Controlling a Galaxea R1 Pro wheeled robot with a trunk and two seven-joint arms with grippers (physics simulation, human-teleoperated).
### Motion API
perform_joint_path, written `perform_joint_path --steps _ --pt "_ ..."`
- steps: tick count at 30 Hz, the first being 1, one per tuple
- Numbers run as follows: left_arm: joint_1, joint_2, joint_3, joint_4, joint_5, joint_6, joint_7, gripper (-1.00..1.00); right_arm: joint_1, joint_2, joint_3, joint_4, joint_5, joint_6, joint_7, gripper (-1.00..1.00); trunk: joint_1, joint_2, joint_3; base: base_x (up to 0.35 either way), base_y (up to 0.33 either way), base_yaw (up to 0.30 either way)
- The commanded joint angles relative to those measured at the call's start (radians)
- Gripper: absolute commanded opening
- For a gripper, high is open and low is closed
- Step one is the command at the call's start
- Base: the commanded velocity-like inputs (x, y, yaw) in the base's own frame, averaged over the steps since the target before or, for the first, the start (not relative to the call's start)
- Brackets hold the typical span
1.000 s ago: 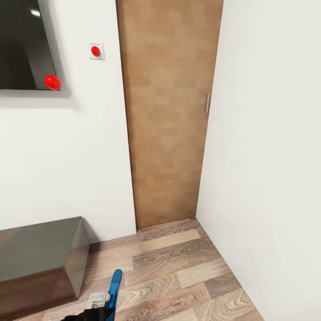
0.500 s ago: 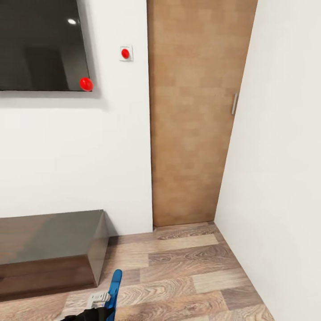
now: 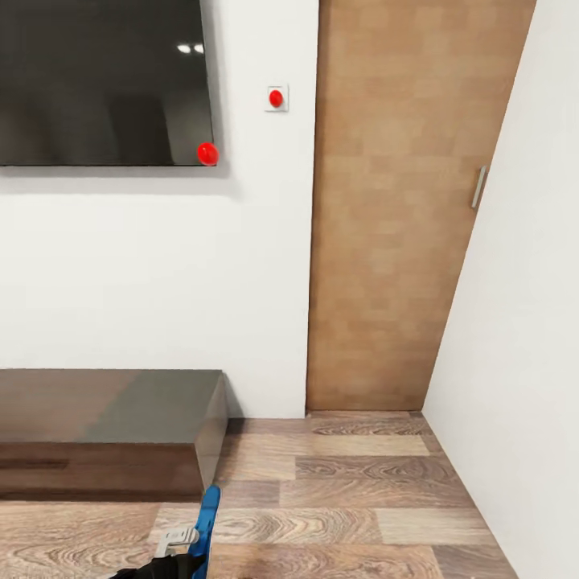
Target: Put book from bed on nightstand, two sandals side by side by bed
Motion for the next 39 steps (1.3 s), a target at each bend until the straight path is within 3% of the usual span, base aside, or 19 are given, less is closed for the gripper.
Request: perform_joint_path --steps 1,39 --pt "-0.001 0.0 0.0 0.002 0.004 -0.003 -0.004 -1.0 0.0 0.0 -0.001 0.0 -0.009 0.009 0.003 1.0 0.0 0.0 -0.001 0.0 0.0 0.294" --pt "-0.001 0.0 0.0 0.001 0.004 -0.003 -0.004 -1.0 0.0 0.0 -0.001 0.0 -0.009 0.009 0.003 1.0 0.0 0.0 -0.001 0.0 0.0 0.294"
